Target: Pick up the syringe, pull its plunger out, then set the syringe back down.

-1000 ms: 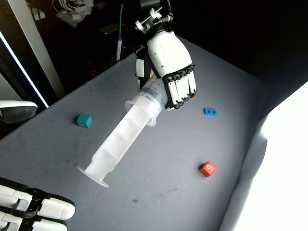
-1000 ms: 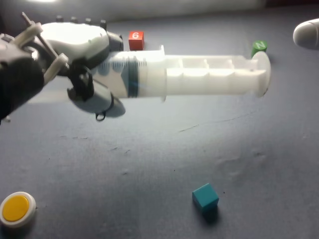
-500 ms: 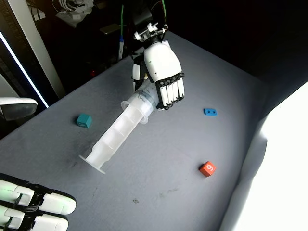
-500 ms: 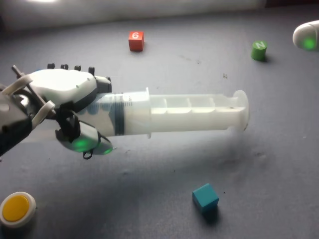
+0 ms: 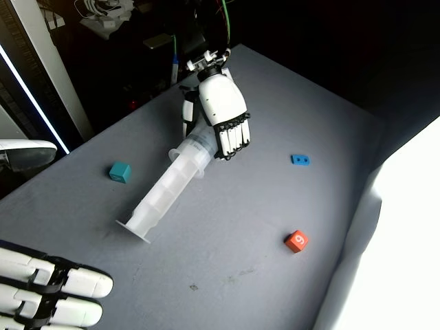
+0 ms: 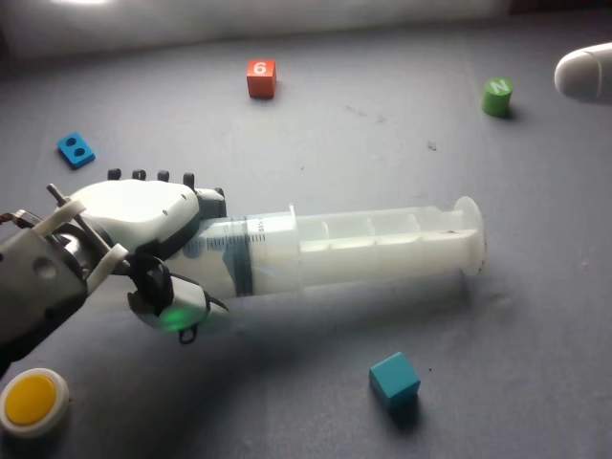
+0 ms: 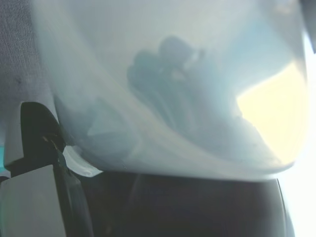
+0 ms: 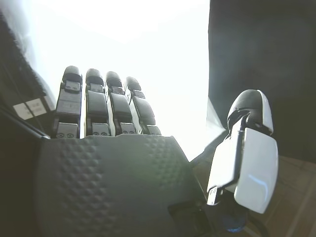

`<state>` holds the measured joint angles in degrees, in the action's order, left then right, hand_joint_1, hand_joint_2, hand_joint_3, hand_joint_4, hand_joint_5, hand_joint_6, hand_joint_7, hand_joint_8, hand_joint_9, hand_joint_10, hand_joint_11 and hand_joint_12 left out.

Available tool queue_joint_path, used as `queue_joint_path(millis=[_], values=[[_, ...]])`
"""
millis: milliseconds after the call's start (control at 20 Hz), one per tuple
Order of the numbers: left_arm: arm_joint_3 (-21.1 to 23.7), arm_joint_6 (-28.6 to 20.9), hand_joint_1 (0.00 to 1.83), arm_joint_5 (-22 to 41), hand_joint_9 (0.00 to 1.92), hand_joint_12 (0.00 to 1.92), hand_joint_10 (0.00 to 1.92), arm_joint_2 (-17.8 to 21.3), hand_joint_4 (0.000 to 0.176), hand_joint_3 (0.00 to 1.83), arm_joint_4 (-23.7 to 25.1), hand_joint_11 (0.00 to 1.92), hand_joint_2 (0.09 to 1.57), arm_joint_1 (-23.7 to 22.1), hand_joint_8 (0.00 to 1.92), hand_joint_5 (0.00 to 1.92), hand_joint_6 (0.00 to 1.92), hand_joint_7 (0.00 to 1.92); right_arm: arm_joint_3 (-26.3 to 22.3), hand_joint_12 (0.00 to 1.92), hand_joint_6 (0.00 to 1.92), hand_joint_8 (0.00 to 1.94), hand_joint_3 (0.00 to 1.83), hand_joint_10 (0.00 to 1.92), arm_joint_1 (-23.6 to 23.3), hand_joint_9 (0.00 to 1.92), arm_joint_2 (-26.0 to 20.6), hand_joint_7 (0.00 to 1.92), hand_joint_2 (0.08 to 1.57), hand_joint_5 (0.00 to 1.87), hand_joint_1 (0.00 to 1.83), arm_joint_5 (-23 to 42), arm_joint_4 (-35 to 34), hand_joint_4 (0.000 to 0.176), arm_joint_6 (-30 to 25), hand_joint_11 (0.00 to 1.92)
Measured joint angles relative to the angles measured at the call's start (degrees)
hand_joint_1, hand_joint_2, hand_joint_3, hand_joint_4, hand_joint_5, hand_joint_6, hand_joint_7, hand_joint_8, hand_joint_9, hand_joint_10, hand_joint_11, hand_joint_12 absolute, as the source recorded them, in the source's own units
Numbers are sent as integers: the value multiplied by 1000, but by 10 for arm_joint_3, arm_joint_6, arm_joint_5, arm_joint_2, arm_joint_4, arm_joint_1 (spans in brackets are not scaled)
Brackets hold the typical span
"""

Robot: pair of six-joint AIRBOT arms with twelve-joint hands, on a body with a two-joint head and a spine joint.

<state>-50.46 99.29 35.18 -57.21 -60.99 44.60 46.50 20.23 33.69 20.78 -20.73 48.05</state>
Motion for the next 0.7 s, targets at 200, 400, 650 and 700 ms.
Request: queue_joint_path(millis=[200,400,650,700], values=[[-2,-19,1144,7,525,1732,1552,-9,0,2,11,362,1287,15,1678,747,1298,607,0,13,9,12,0,11,0,29,0,36,868,23,177,0,0,0,0,27],[-1,-34,1154,14,513,1749,1571,-13,0,0,18,361,1287,28,1709,766,1261,590,0,11,0,1,8,2,1,13,0,19,890,3,194,0,0,0,0,11],[1,-33,1139,17,544,1715,1517,-13,0,0,21,378,1284,28,1647,745,1310,620,-1,13,6,9,0,9,1,25,0,27,860,16,203,0,0,0,0,27],[1,-33,1121,19,492,1765,1586,-15,0,4,21,338,1309,28,1715,694,1368,590,-1,9,0,1,0,3,2,12,0,11,867,2,218,0,0,0,0,15]])
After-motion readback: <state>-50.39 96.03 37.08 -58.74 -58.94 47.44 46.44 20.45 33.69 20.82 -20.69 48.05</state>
